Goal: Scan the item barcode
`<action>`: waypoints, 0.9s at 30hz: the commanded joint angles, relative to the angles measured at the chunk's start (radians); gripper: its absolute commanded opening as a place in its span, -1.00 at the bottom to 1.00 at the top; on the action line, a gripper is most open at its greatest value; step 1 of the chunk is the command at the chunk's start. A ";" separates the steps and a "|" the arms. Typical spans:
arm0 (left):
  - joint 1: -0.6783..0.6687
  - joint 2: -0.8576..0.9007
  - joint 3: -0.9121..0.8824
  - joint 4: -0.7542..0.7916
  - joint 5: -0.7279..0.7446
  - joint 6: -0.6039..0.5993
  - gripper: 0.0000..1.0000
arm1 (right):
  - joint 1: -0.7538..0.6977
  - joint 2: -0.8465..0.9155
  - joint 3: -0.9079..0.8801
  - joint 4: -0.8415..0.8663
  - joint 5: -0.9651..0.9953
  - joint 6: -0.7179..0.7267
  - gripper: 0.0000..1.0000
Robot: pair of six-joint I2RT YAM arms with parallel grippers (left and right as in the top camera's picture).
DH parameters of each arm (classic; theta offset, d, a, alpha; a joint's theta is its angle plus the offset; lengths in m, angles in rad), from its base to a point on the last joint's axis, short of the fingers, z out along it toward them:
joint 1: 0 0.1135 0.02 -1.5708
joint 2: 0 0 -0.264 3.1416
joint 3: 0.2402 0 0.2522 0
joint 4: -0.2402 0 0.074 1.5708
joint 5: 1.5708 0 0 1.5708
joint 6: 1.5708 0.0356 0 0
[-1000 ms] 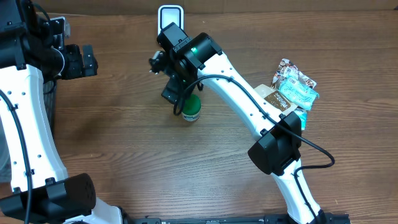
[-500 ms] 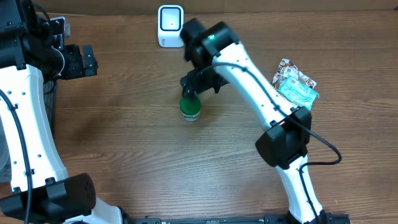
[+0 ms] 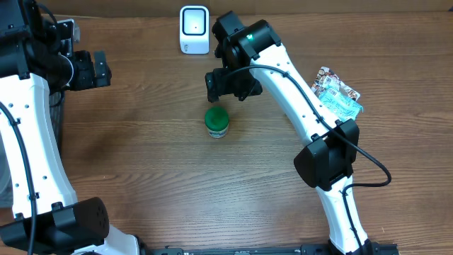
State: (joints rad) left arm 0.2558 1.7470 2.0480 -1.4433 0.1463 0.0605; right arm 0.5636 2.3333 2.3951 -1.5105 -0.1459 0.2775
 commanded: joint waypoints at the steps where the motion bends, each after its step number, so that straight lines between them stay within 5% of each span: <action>1: 0.001 0.000 -0.005 0.004 0.008 0.022 0.99 | 0.039 0.003 -0.042 0.030 0.060 0.085 0.76; 27: 0.001 0.000 -0.005 0.004 0.008 0.022 0.99 | 0.114 0.003 -0.318 0.249 0.177 0.163 0.69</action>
State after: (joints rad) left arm 0.2562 1.7470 2.0480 -1.4433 0.1463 0.0601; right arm 0.6804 2.3333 2.0987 -1.2694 0.0082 0.4339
